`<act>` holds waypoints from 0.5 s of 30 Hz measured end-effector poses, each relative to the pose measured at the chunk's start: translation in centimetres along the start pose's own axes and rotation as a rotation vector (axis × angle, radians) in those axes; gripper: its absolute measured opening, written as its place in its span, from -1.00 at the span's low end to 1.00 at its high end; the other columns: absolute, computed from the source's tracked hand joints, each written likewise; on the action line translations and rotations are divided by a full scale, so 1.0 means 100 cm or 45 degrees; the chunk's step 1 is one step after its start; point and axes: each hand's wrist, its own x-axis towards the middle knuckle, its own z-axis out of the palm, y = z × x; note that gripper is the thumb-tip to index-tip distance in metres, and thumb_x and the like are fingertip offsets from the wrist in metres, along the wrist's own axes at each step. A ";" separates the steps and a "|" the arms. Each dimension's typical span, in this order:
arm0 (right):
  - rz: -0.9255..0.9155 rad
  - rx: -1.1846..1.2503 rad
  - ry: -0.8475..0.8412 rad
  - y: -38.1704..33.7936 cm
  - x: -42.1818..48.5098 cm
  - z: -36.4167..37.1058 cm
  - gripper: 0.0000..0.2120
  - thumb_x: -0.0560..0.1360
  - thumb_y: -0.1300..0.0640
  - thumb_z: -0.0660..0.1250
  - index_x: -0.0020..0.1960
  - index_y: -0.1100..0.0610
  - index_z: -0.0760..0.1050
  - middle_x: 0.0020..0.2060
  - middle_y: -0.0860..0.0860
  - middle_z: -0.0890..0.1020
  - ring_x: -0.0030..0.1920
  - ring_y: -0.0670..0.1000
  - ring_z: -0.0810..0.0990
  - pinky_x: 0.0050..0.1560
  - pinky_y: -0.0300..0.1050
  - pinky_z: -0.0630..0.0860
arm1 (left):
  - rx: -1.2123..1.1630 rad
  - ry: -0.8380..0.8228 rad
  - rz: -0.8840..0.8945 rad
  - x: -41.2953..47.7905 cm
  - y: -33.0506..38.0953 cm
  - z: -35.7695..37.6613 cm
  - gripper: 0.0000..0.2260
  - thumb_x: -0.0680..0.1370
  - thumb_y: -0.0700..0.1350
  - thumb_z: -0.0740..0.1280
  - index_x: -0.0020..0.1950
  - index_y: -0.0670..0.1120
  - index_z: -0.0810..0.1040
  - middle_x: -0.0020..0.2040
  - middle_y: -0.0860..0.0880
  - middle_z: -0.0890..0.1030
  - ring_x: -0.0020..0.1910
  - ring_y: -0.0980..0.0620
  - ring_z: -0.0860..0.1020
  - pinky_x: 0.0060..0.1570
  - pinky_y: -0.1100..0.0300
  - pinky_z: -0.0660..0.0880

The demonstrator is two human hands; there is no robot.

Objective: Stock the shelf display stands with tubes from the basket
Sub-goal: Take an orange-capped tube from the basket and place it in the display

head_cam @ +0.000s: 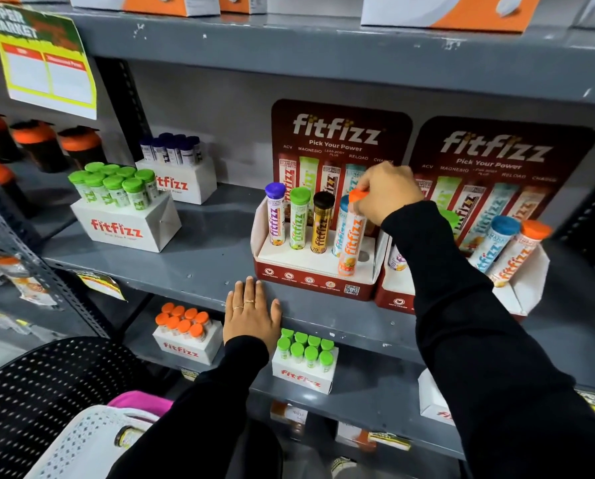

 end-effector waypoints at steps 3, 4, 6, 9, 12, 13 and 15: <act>0.059 -0.008 0.149 0.004 0.001 0.004 -0.81 0.50 0.30 0.36 0.11 0.30 0.56 0.10 0.26 0.60 0.09 0.23 0.59 0.13 0.06 0.59 | 0.012 -0.009 -0.004 0.000 0.000 -0.001 -0.46 0.61 0.13 -0.15 0.51 -0.12 -0.05 0.55 -0.08 -0.03 0.51 -0.06 -0.10 0.48 0.04 -0.16; 0.075 -0.025 0.177 0.006 0.000 0.006 -0.82 0.50 0.32 0.35 0.10 0.30 0.56 0.08 0.27 0.61 0.06 0.25 0.61 0.12 0.09 0.60 | 0.012 -0.009 -0.004 0.000 0.000 0.000 -0.46 0.61 0.13 -0.15 0.51 -0.12 -0.05 0.55 -0.08 -0.04 0.51 -0.06 -0.10 0.48 0.04 -0.16; 0.102 -0.041 0.200 0.011 -0.001 0.009 -0.80 0.51 0.37 0.29 0.12 0.32 0.56 0.07 0.30 0.62 0.05 0.29 0.62 0.12 0.09 0.60 | 0.013 -0.011 -0.008 0.000 0.000 -0.001 -0.46 0.61 0.13 -0.14 0.51 -0.12 -0.06 0.55 -0.08 -0.04 0.51 -0.06 -0.11 0.48 0.05 -0.17; 0.145 -0.012 0.214 0.016 0.000 0.010 -0.73 0.53 0.38 0.28 0.22 0.32 0.53 0.14 0.31 0.59 0.14 0.29 0.59 0.21 0.08 0.56 | 0.016 -0.012 -0.009 0.000 0.001 -0.001 -0.47 0.61 0.12 -0.14 0.51 -0.13 -0.06 0.55 -0.08 -0.05 0.51 -0.05 -0.12 0.48 0.05 -0.18; 0.164 0.042 0.229 0.020 0.004 0.012 -0.76 0.54 0.37 0.29 0.19 0.31 0.55 0.11 0.30 0.61 0.11 0.28 0.60 0.18 0.10 0.58 | 0.018 -0.008 -0.010 0.000 0.002 -0.001 -0.47 0.61 0.12 -0.15 0.51 -0.12 -0.06 0.55 -0.08 -0.05 0.51 -0.05 -0.11 0.49 0.05 -0.17; 0.165 0.068 0.239 0.021 0.006 0.014 -0.76 0.53 0.35 0.31 0.18 0.30 0.56 0.11 0.29 0.62 0.10 0.28 0.61 0.17 0.10 0.59 | 0.022 -0.011 -0.010 0.000 0.002 -0.002 -0.47 0.61 0.12 -0.15 0.51 -0.12 -0.06 0.55 -0.08 -0.05 0.51 -0.05 -0.11 0.48 0.05 -0.17; 0.167 0.128 0.255 0.022 0.008 0.017 -0.76 0.52 0.32 0.34 0.18 0.26 0.58 0.10 0.27 0.63 0.09 0.25 0.62 0.16 0.07 0.60 | 0.026 -0.015 -0.011 0.000 0.002 -0.002 -0.47 0.61 0.12 -0.15 0.51 -0.12 -0.07 0.55 -0.08 -0.06 0.51 -0.05 -0.12 0.48 0.05 -0.17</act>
